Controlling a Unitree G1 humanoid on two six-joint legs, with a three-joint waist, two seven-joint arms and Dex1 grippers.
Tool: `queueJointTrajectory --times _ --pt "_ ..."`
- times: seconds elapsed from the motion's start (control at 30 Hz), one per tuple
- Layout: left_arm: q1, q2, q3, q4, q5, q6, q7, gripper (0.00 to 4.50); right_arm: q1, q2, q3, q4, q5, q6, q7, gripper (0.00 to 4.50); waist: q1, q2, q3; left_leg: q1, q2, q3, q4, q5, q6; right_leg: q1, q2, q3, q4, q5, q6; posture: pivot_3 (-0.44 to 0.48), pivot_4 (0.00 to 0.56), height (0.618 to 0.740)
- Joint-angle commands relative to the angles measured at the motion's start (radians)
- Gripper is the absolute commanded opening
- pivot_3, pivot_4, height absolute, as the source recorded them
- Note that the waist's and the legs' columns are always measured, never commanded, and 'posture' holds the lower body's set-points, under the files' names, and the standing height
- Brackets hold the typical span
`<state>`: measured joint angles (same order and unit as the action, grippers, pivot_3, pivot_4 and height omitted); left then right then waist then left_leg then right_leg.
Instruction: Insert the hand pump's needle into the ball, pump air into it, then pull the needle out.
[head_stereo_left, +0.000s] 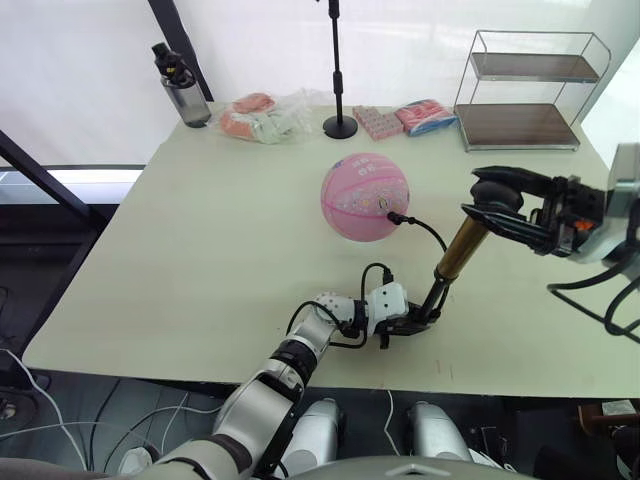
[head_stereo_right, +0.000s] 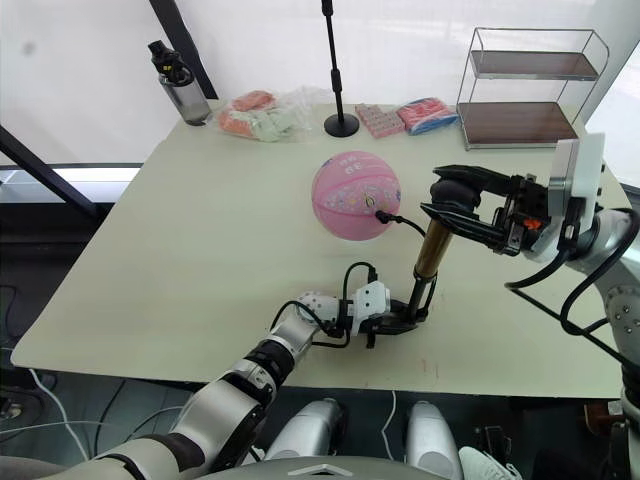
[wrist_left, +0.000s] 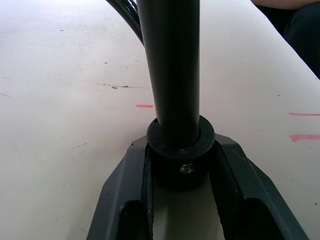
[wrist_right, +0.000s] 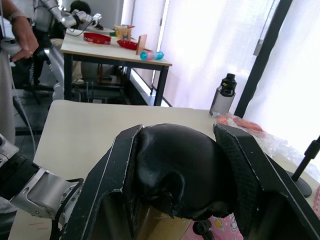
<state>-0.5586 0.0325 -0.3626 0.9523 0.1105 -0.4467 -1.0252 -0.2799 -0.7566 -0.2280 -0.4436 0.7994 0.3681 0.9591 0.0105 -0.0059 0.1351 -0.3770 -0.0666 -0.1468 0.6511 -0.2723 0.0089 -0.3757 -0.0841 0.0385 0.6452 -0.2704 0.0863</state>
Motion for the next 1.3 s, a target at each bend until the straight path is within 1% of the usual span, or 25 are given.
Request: queueJointTrajectory --times 0.03,0.3,0.37,0.6,0.77,0.83,0.93,1.0,1.07,1.1,1.23,1.27,1.3 --pt "0.055 0.006 -0.05 0.058 0.05 0.028 -0.021 1.07 0.055 0.023 0.052 0.022 -0.083 -0.027 -0.001 1.82 -0.001 0.001 -0.001 0.0 0.0 0.0 0.0 0.0 0.0 0.0 0.0 0.0 0.0 0.0 0.0 0.0 0.15 0.74" --pt "0.056 0.004 -0.045 0.056 0.051 0.035 -0.012 1.07 0.181 0.102 0.17 0.149 -0.26 -0.221 0.053 1.82 0.0 -0.001 -0.004 0.001 0.0 0.0 0.0 0.0 0.0 0.0 0.001 0.0 0.0 0.0 0.0 0.0 0.15 0.74" --pt "0.056 0.004 -0.044 0.056 0.051 0.036 -0.012 1.07 0.202 0.128 0.193 0.186 -0.296 -0.269 0.048 1.82 0.0 -0.001 -0.004 0.001 -0.001 0.0 0.0 0.0 0.0 0.0 0.001 0.0 0.0 0.0 0.0 0.0 0.15 0.74" --pt "0.053 0.004 -0.045 0.059 0.054 0.034 -0.011 1.07 0.258 0.167 0.262 0.282 -0.391 -0.382 0.057 1.82 0.0 -0.001 -0.007 0.002 -0.001 0.0 0.0 0.0 0.0 0.0 0.002 0.0 0.0 0.0 0.0 0.0 0.15 0.74" --pt "0.05 0.006 -0.045 0.06 0.057 0.028 -0.007 1.07 0.267 0.184 0.285 0.317 -0.42 -0.428 0.047 1.82 0.0 -0.002 -0.009 0.003 -0.001 0.0 0.0 0.0 0.0 0.001 0.002 0.001 0.0 0.0 0.0 0.0 0.15 0.74" --pt "0.044 0.008 -0.046 0.059 0.064 0.007 0.011 1.07 0.265 0.184 0.293 0.322 -0.429 -0.44 0.044 1.82 0.0 -0.002 -0.009 0.006 0.0 0.0 -0.001 0.0 0.0 0.004 0.003 0.001 0.0 0.0 0.0 0.0 0.15 0.74" --pt "0.034 0.003 -0.037 0.061 0.063 -0.007 0.028 1.07 0.258 0.185 0.292 0.321 -0.429 -0.445 0.036 1.82 -0.001 -0.002 -0.009 0.016 0.0 0.001 -0.004 0.0 0.0 0.013 0.003 0.001 -0.002 -0.001 0.0 0.0 0.15 0.74" --pt "0.029 0.0 -0.03 0.061 0.054 -0.001 0.019 1.07 0.252 0.184 0.29 0.32 -0.427 -0.445 0.033 1.82 -0.001 -0.002 -0.009 0.017 0.0 0.0 -0.004 0.0 0.0 0.014 0.003 0.001 -0.002 -0.002 0.002 0.0 0.15 0.74" --pt "0.026 -0.001 -0.026 0.056 0.045 0.009 0.006 2.07 0.25 0.182 0.289 0.317 -0.425 -0.443 0.033 1.82 -0.002 -0.002 -0.009 0.017 0.0 0.0 -0.003 0.0 0.0 0.014 0.003 0.001 -0.002 -0.003 0.003 0.0 0.15 0.74" --pt "0.025 0.0 -0.024 0.053 0.041 0.016 0.0 2.17 0.248 0.181 0.288 0.317 -0.424 -0.443 0.033 1.82 -0.002 -0.002 -0.009 0.017 0.0 0.0 -0.003 0.0 0.0 0.014 0.003 0.001 -0.002 -0.002 0.003 0.0 0.15 0.74" --pt "0.018 0.009 -0.015 0.032 0.029 0.032 -0.02 3.95 0.241 0.18 0.286 0.322 -0.424 -0.444 0.032 1.82 -0.002 -0.002 -0.009 0.017 0.0 0.0 -0.003 0.0 0.0 0.014 0.003 0.001 -0.002 -0.001 0.0 0.0 0.15 0.74" --pt "0.018 0.011 -0.012 0.023 0.024 0.031 -0.024 4.48 0.239 0.18 0.286 0.322 -0.423 -0.444 0.032 1.82 -0.002 -0.002 -0.009 0.017 0.0 0.0 -0.003 0.0 0.0 0.014 0.003 0.001 -0.002 -0.001 0.0 0.0 0.15 0.74" --pt "0.019 0.015 -0.007 0.009 0.016 0.027 -0.027 4.48 0.238 0.18 0.286 0.322 -0.424 -0.444 0.031 1.82 -0.002 -0.002 -0.009 0.017 0.0 0.0 -0.003 0.0 0.0 0.014 0.003 0.001 -0.002 -0.001 0.0 0.0 0.15 0.74"
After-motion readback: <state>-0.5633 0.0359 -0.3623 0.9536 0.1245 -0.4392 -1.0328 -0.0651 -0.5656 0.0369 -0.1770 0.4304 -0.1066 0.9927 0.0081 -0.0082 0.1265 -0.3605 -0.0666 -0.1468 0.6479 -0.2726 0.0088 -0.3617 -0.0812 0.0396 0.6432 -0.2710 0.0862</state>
